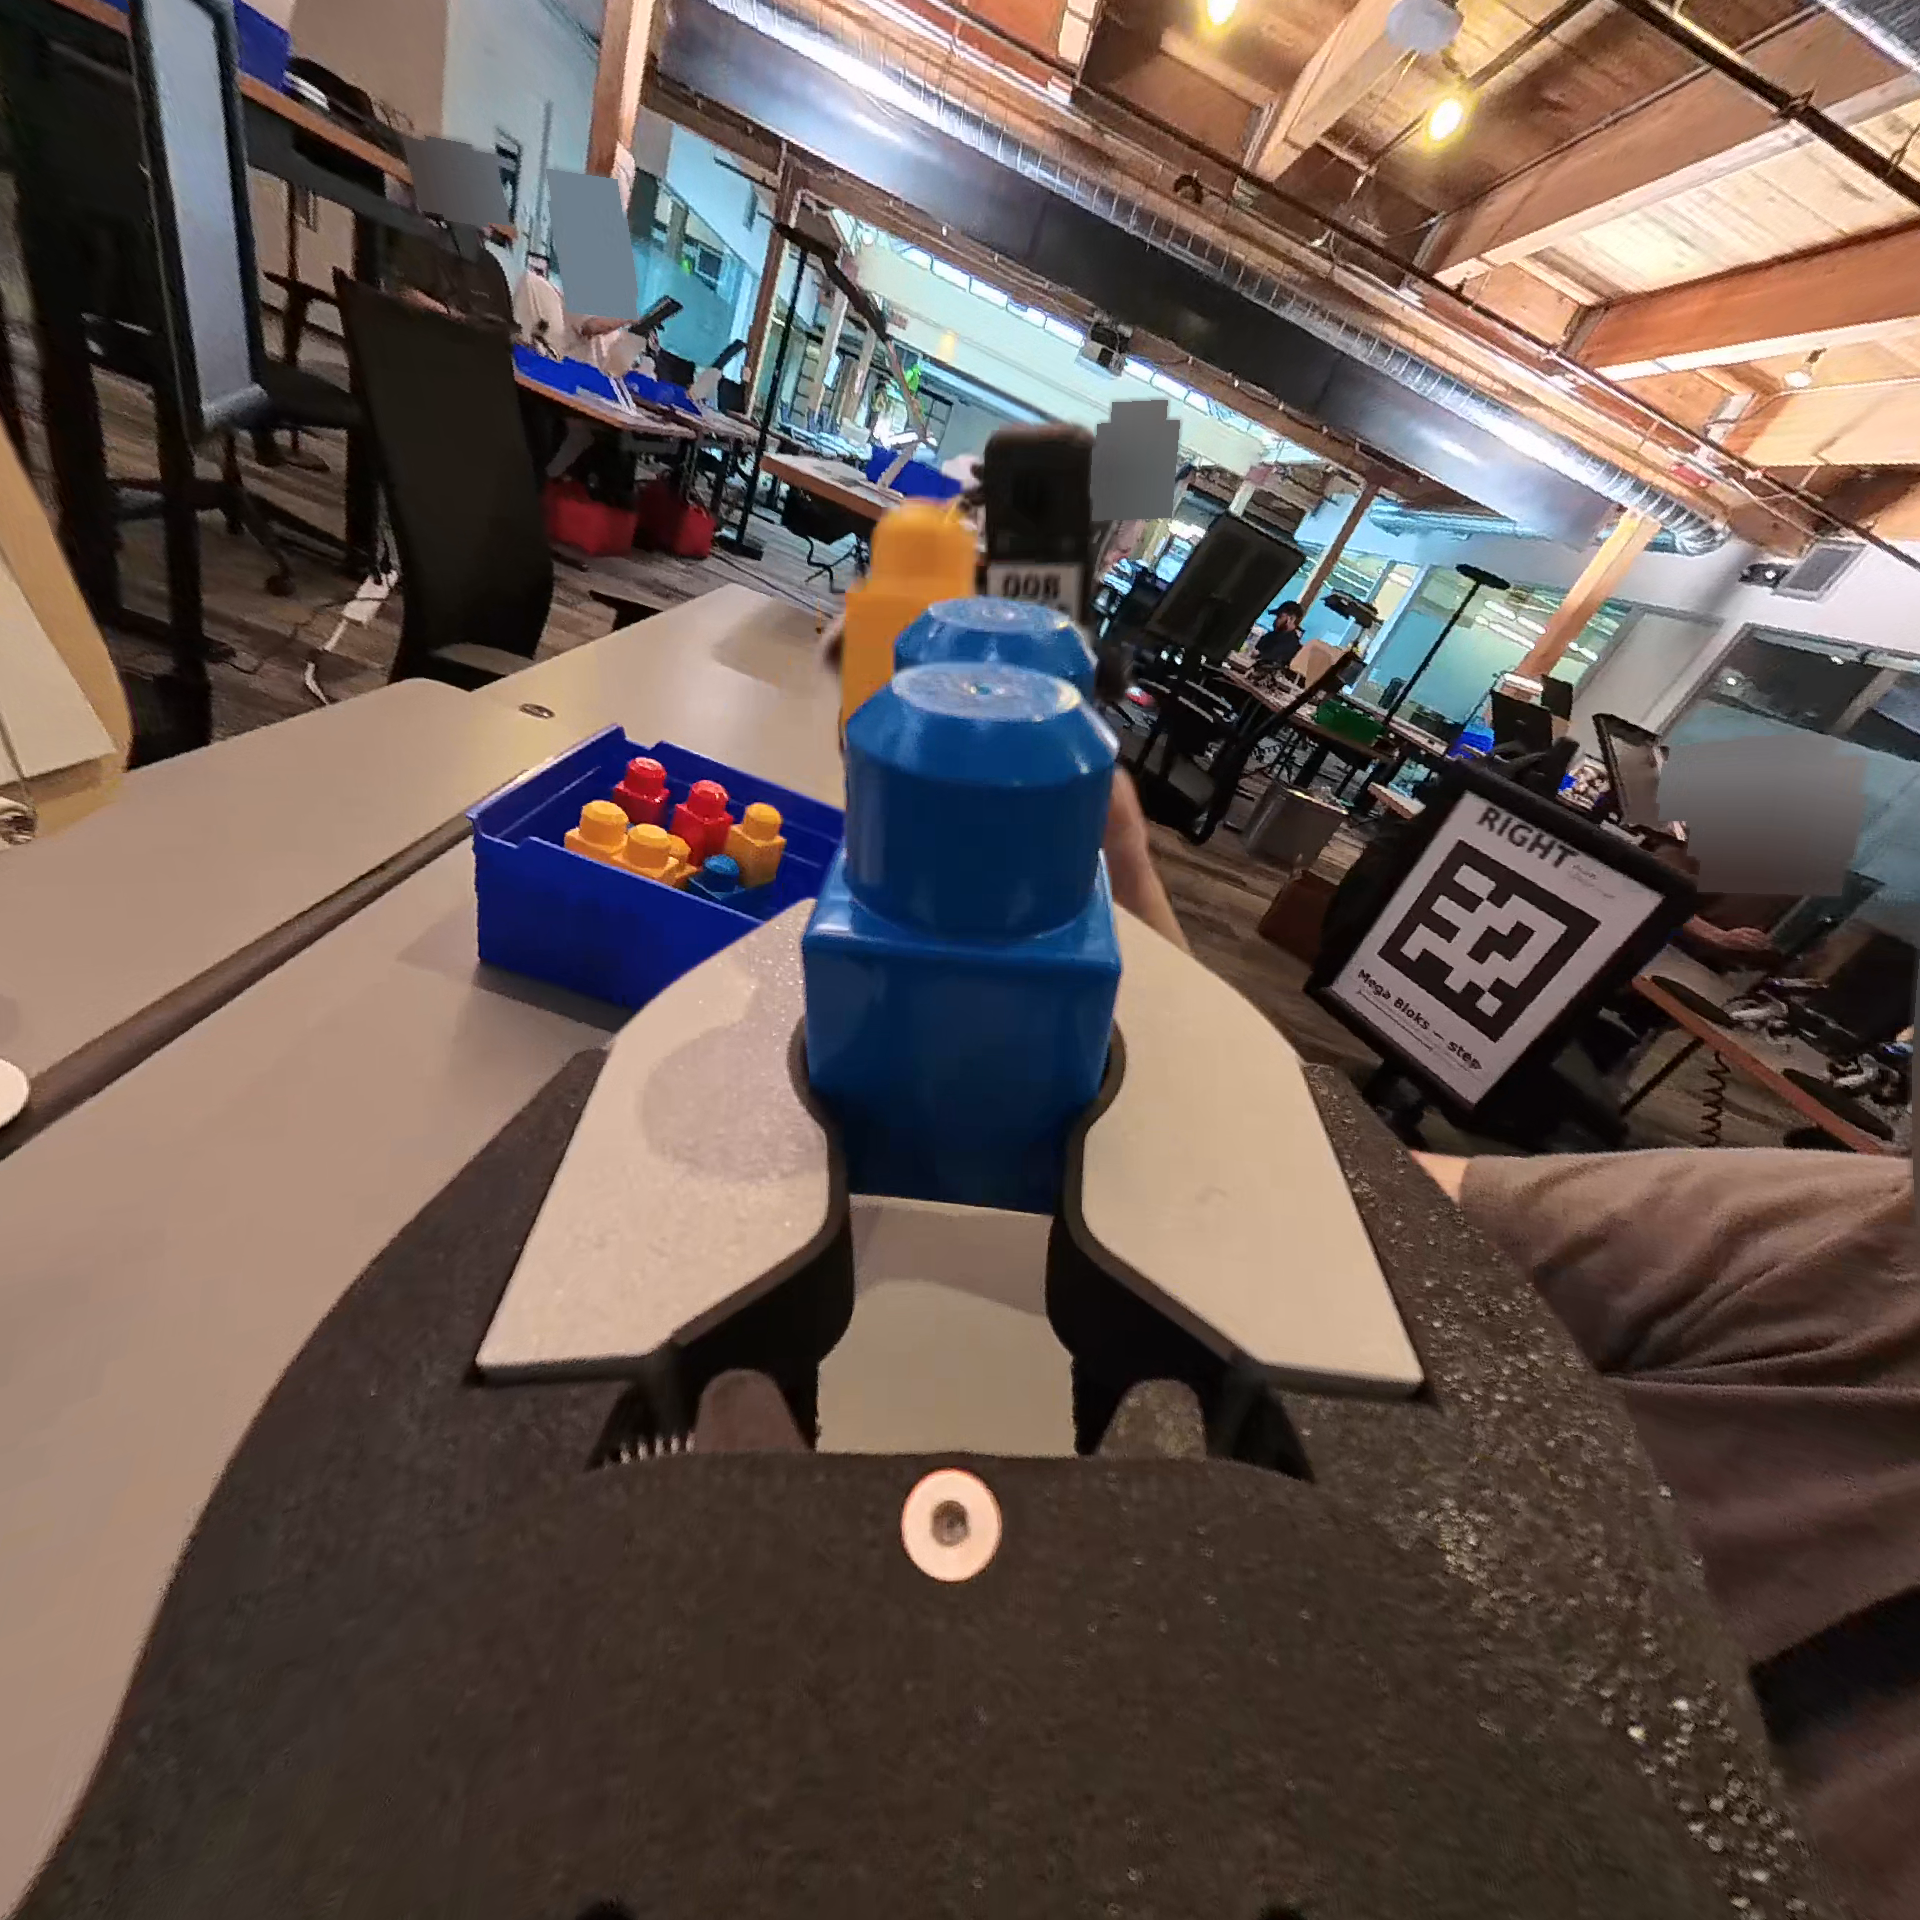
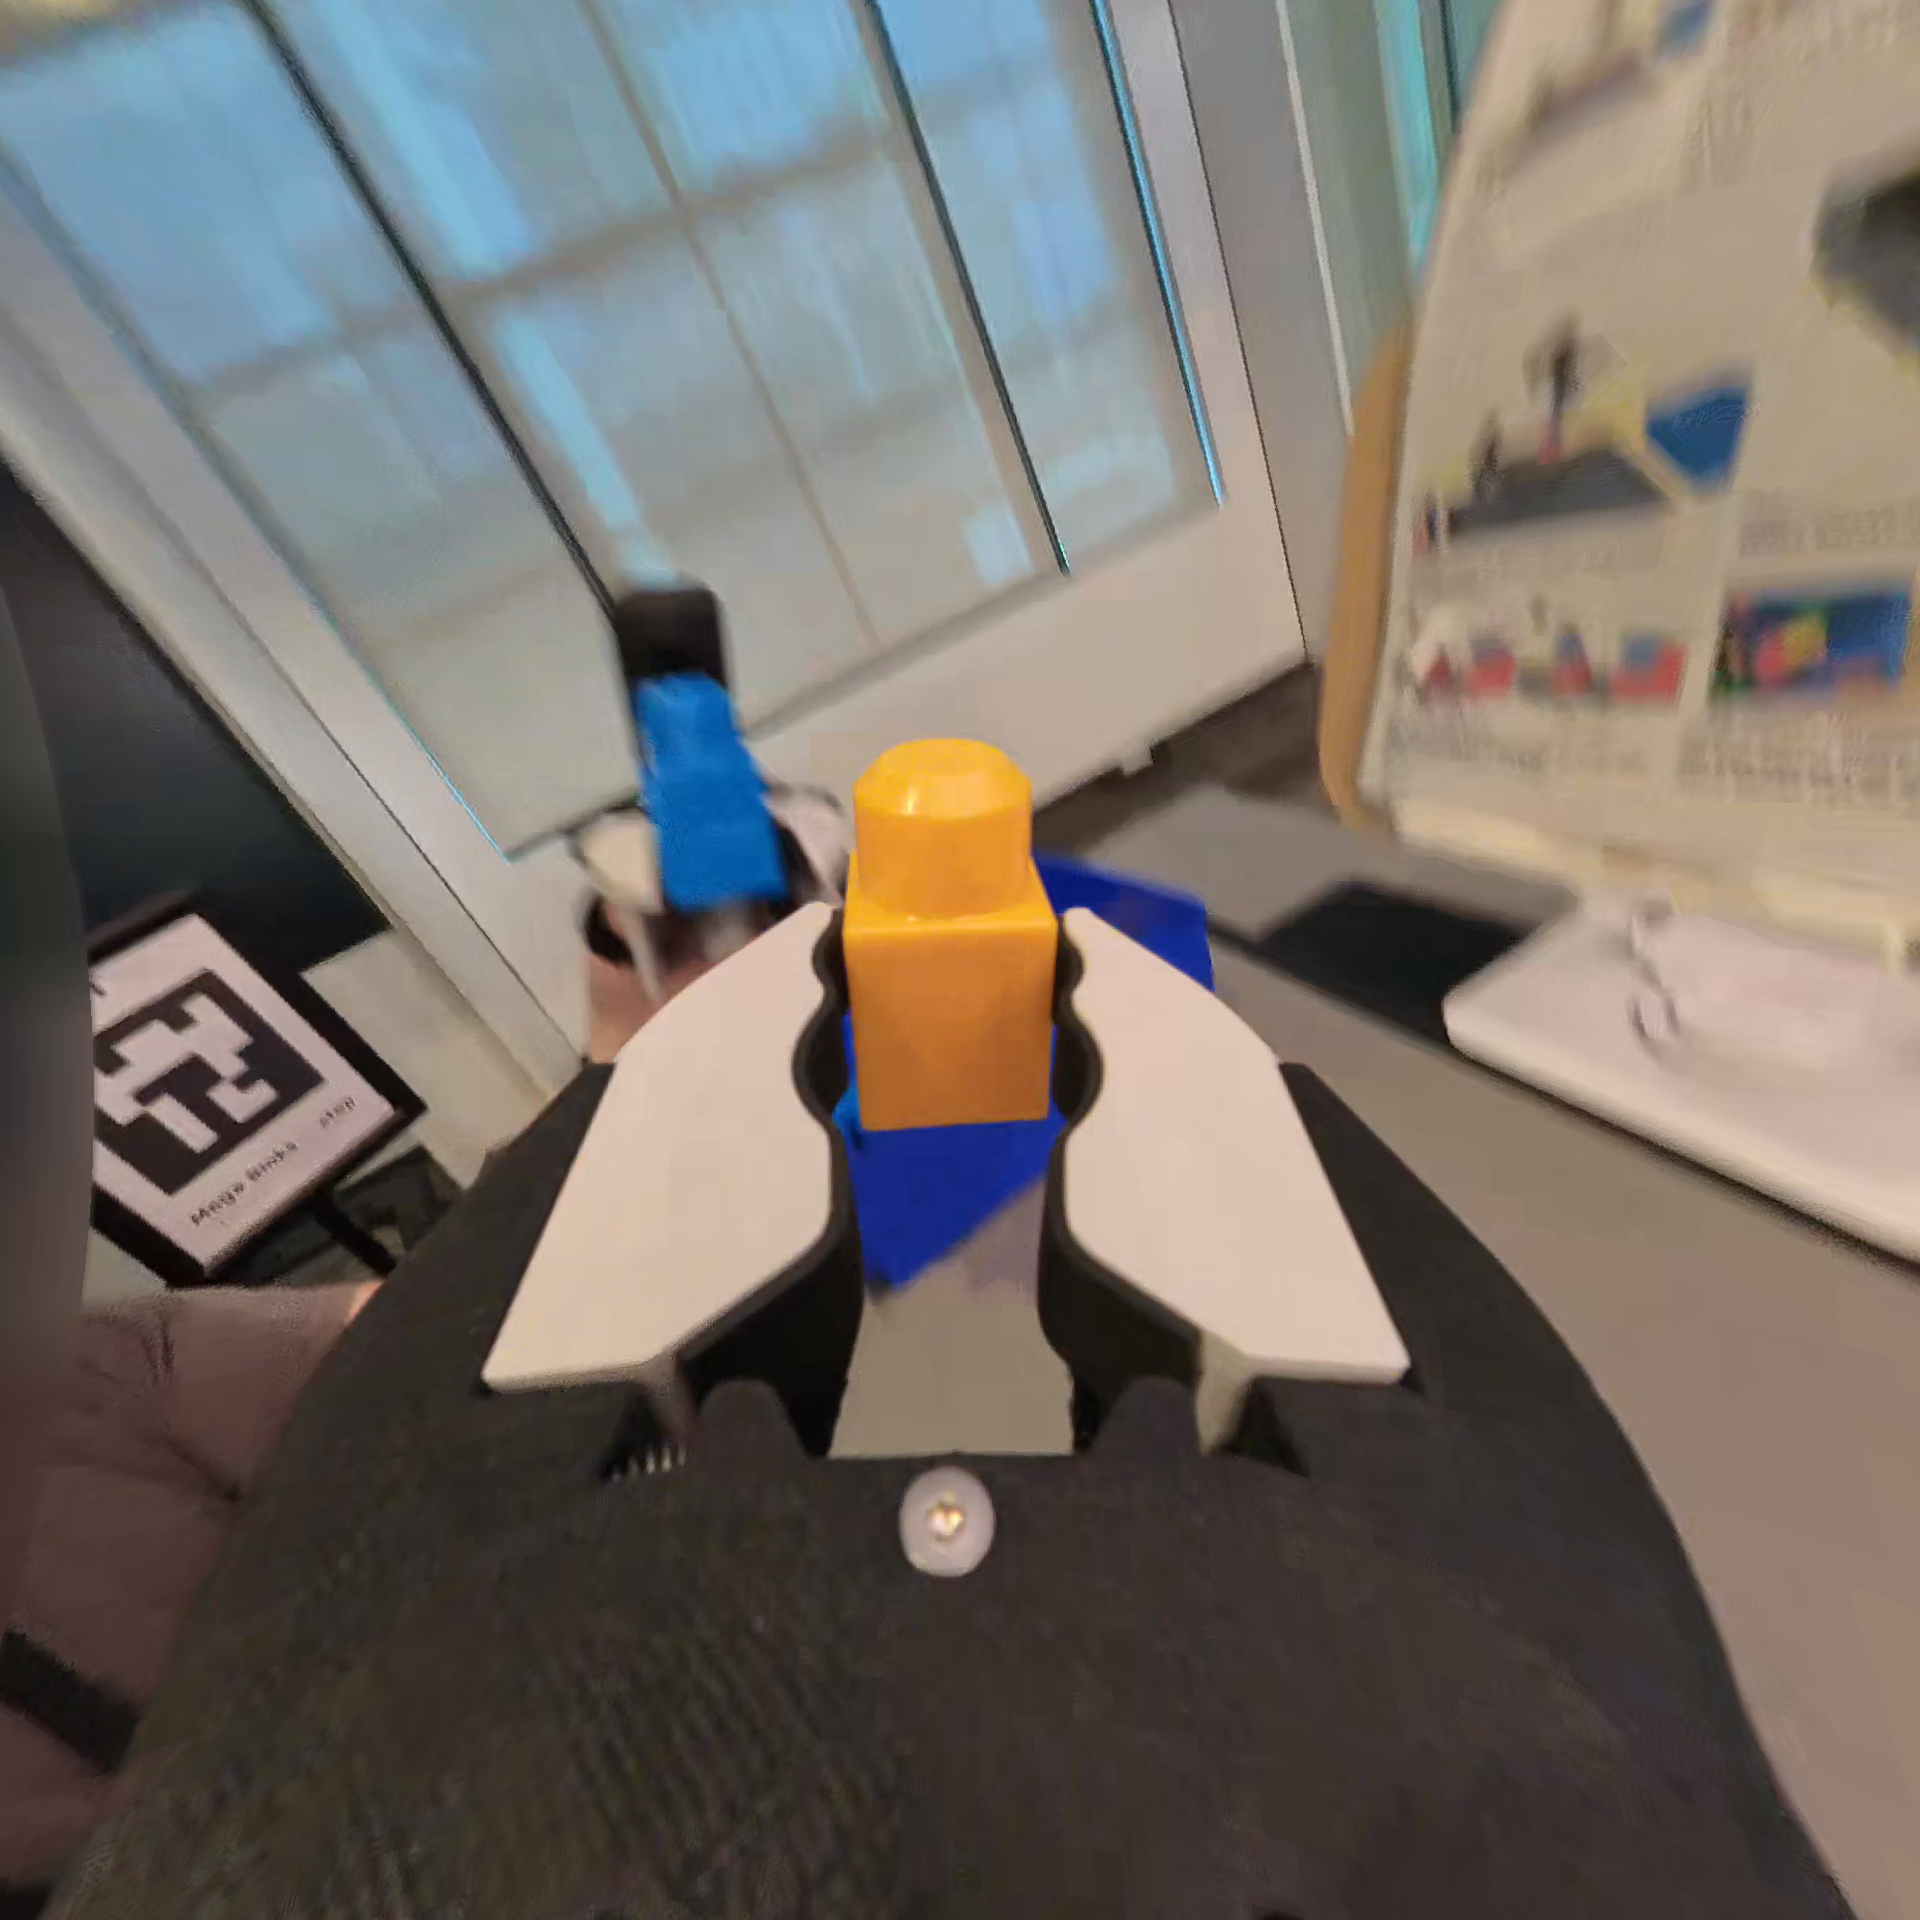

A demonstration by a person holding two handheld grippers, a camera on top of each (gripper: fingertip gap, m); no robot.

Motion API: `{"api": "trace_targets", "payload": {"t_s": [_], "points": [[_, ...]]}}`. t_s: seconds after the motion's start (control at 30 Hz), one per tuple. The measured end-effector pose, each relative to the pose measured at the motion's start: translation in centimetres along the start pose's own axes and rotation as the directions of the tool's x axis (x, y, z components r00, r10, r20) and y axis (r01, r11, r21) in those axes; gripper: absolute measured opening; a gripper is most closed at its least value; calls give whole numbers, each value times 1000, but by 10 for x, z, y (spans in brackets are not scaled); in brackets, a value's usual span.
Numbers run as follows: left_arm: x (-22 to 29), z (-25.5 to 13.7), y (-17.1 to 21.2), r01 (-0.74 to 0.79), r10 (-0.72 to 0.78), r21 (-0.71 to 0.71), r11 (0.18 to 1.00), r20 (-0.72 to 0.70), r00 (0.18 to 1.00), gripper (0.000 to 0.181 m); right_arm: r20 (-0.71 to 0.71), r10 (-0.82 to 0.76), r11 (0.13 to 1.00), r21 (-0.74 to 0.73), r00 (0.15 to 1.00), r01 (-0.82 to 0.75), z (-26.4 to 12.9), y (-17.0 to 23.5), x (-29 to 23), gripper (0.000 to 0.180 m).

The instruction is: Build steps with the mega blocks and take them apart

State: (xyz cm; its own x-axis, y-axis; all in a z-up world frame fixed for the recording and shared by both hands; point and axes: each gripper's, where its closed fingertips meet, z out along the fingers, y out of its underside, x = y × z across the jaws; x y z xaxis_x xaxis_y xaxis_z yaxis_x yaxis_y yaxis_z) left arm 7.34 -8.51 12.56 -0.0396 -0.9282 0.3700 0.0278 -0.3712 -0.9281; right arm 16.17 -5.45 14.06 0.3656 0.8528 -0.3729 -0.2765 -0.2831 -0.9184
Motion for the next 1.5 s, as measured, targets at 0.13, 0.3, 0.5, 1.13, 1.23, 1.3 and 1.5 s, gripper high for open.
{"api": "trace_targets", "payload": {"t_s": [0.13, 0.3, 0.5, 1.13, 1.23, 1.3, 1.5], "points": [[-6, 25, 21, -48, 48, -72, 996, -2, 999, 42, 183, -32, 998, 64, 983, 20, 20, -27, -47, 37], [-2, 40, 34, -79, 78, -120, 990, -17, 997, 43, 162, -113, 992, -39, 980, 121, 49, -11, -49, 37], [3, 42, 35, -95, 93, -133, 986, -19, 995, 42, 206, -99, 983, -129, 973, 127, 55, 10, -55, 37], [15, 35, 33, -117, 110, -151, 982, -51, 993, 41, 176, -118, 979, -145, 977, 144, 51, 23, -66, 38], [17, 37, 31, -116, 110, -131, 985, -52, 993, 41, 175, -113, 988, -82, 978, 129, 50, 19, -67, 38], [17, 37, 33, -123, 117, -147, 981, -49, 992, 41, 178, -107, 990, -70, 978, 121, 49, 20, -67, 38], [20, 38, 31, -123, 116, -131, 984, -60, 991, 41, 174, -123, 988, -70, 977, 137, 48, 20, -70, 38]]}}
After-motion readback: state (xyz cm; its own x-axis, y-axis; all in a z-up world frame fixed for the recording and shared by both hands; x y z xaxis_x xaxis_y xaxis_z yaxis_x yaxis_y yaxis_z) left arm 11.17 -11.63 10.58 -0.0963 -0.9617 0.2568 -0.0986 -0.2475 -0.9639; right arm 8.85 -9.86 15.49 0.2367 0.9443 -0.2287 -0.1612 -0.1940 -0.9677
